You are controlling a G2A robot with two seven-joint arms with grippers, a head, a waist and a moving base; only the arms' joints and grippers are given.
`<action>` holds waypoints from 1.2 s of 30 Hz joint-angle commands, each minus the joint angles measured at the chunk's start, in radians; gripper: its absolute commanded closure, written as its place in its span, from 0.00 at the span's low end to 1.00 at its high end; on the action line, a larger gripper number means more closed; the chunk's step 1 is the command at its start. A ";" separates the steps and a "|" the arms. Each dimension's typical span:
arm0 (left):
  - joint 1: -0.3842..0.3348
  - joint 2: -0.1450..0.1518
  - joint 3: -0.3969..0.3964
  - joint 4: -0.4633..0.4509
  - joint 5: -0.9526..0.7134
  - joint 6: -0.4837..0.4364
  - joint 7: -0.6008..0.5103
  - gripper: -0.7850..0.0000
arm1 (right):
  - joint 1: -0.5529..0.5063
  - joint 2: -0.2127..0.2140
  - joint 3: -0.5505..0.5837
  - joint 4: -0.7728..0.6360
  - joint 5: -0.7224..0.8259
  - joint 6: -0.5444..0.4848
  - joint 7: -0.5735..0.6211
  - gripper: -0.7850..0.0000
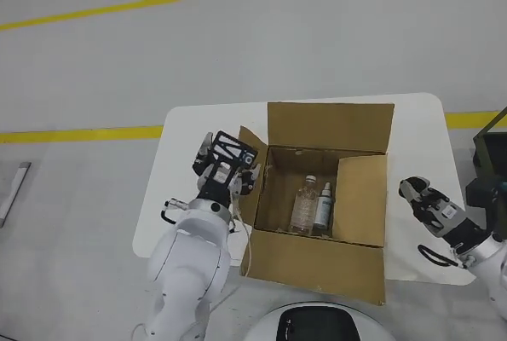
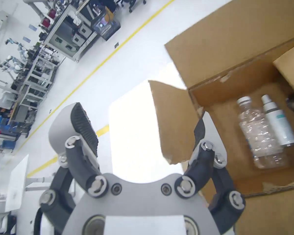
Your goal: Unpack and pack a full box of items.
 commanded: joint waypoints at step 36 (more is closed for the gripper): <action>-0.041 -0.055 0.168 0.370 -1.026 0.135 0.131 0.00 | -0.108 -0.014 0.034 0.039 -0.099 0.002 -0.059 1.00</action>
